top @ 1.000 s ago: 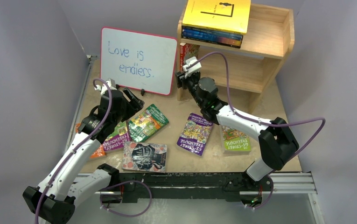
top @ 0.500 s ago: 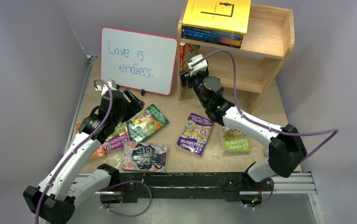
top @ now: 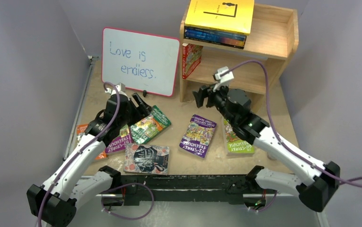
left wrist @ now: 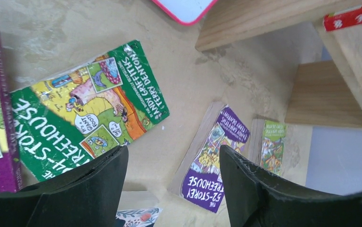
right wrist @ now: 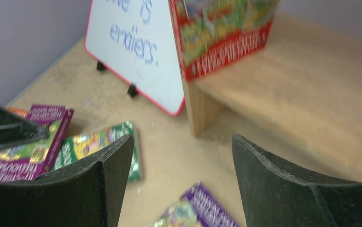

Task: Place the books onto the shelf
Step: Adjust the book on the shelf, then pick up the book from the center of the board.

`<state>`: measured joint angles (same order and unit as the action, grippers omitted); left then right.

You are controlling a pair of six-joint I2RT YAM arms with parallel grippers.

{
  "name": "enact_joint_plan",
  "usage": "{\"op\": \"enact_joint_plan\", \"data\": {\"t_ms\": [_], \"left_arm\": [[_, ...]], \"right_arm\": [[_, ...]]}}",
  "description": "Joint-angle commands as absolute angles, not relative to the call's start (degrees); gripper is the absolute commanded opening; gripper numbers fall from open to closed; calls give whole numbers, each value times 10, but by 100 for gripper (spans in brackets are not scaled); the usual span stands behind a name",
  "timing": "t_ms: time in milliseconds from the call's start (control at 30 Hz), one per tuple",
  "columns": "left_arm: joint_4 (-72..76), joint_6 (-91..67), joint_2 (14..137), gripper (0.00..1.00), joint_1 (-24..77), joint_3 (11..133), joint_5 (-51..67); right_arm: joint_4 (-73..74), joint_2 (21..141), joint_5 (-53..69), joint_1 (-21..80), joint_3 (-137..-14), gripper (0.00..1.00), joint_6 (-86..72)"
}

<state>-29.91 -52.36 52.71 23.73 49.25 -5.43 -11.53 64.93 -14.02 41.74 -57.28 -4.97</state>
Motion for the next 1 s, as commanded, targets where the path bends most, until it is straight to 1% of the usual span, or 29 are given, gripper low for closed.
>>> {"op": "enact_joint_plan", "data": {"t_ms": [0, 100, 200, 333, 433, 633, 800, 867, 967], "left_arm": [[-215, -485, 551, 70, 237, 463, 17], [-174, -487, 587, 70, 246, 441, 49], [-136, -486, 647, 71, 284, 437, 50], [-119, -479, 739, 72, 359, 467, 12], [-87, -490, 796, 72, 372, 469, 23], [-39, -497, 874, 71, 382, 477, 75], [-20, -507, 921, 66, 388, 488, 120], [-9, -517, 937, 62, 393, 489, 138], [12, -528, 951, 57, 401, 491, 161]], "right_arm": [[40, 570, -167, 419, -501, 76, -198], [90, 533, -174, 419, -438, 76, -282], [118, 524, -174, 419, -392, 76, -387], [99, 556, -176, 419, -355, 77, -485], [128, 610, -185, 419, -356, 76, -567], [129, 672, -174, 419, -344, 74, -611], [91, 692, -158, 419, -327, 71, -608], [75, 705, -147, 419, -322, 68, -608], [53, 717, -129, 419, -313, 60, -610]]}}
